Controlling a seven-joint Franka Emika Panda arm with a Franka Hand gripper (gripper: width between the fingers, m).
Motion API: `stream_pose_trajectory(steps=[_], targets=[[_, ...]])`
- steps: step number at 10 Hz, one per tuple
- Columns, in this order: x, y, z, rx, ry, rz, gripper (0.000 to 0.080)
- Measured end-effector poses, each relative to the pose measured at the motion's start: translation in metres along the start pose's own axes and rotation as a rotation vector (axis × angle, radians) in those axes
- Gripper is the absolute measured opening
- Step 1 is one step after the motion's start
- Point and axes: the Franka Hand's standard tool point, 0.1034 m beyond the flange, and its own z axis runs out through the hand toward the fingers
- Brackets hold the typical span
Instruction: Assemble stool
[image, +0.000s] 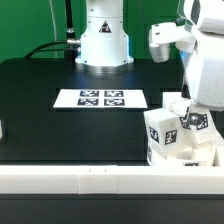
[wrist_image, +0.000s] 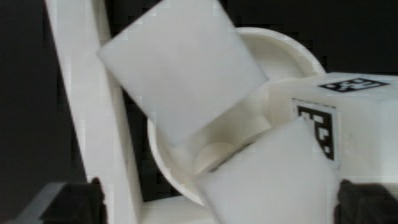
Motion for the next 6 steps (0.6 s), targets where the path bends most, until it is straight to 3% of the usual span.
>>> stream_pose_trajectory(steps=[6], targets=[[-0.0059,0.0057,0.0014,-0.001,0.001,0.022,0.0649]])
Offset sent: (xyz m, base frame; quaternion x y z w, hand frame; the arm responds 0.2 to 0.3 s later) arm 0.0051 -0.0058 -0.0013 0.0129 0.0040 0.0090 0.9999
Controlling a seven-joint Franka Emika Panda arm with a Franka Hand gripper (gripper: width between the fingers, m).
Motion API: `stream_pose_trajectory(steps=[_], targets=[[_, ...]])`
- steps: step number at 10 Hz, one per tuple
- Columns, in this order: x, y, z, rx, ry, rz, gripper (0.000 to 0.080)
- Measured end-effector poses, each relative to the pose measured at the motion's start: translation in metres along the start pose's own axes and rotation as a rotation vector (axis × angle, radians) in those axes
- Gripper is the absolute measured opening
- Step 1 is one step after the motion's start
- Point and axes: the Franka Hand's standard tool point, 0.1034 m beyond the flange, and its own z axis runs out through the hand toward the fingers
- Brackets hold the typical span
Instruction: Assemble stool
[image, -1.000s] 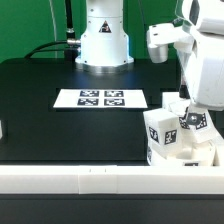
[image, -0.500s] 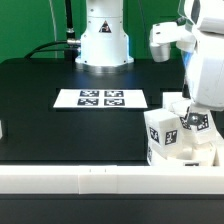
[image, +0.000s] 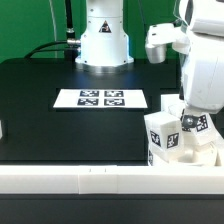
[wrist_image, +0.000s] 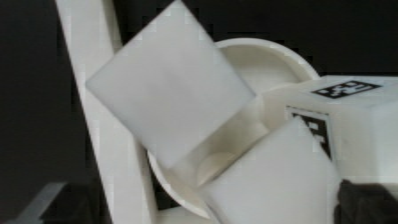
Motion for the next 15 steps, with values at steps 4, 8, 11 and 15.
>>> stream_pose_trajectory(steps=[4,8,11,15], targets=[[-0.003,0.002,-0.002,-0.003,0.001,-0.054,0.0649],[-0.003,0.003,-0.011,-0.009,-0.009,-0.105,0.0649],[-0.005,0.004,-0.01,-0.01,-0.008,-0.105,0.0649],[-0.014,-0.003,0.013,0.006,-0.01,-0.142,0.0649]])
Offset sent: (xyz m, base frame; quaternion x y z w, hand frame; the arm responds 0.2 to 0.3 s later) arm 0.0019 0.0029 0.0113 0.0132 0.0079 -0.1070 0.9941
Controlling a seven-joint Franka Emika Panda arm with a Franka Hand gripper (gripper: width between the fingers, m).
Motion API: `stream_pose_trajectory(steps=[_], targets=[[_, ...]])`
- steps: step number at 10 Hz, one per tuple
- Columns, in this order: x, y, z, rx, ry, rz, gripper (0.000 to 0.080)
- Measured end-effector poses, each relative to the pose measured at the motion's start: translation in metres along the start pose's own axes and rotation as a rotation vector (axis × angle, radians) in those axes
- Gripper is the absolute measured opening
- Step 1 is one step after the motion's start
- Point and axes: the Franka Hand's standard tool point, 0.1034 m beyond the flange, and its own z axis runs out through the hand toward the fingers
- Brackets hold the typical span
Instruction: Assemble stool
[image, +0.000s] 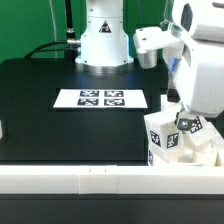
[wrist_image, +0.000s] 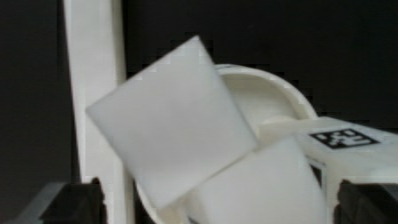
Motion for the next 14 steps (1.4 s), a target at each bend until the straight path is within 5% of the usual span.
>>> stream_pose_trajectory(steps=[7,8,9,10,14], targets=[[0.006,0.001,-0.002,0.0,0.004,0.054,0.0649],[0.009,0.001,-0.003,-0.001,0.007,0.063,0.0514],[0.012,0.001,-0.004,-0.001,0.009,0.068,0.0514],[0.014,0.001,-0.005,0.0,0.01,0.07,0.037],[0.016,0.0,-0.005,0.005,0.009,0.117,0.0337]])
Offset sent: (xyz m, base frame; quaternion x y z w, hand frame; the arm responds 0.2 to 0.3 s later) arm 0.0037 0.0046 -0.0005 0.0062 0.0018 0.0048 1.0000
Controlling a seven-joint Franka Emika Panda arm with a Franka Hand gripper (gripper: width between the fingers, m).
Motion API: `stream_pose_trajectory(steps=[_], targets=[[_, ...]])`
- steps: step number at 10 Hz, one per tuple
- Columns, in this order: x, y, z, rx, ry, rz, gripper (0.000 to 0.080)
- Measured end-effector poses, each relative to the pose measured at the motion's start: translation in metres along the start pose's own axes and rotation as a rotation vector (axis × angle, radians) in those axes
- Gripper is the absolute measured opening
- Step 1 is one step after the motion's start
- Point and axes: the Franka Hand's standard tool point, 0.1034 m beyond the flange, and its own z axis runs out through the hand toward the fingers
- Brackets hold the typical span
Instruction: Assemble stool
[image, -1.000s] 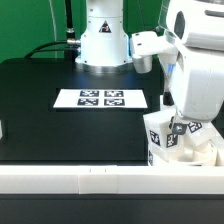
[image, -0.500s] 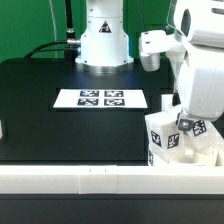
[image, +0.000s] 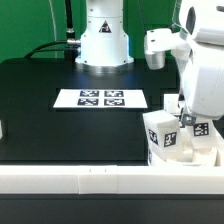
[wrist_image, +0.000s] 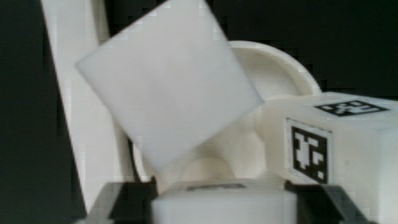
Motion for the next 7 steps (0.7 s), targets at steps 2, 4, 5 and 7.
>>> stream_pose_trajectory(steps=[2,4,5,7], targets=[[0.0002,-0.0002,0.0002,0.0,0.0,0.076,0.0338],[0.0003,0.0,-0.0005,-0.001,0.0,0.174,0.034],[-0.0003,0.0002,-0.0004,-0.001,0.001,0.188,0.034],[-0.0004,-0.0003,-0.0005,0.002,0.0,0.342,0.034]])
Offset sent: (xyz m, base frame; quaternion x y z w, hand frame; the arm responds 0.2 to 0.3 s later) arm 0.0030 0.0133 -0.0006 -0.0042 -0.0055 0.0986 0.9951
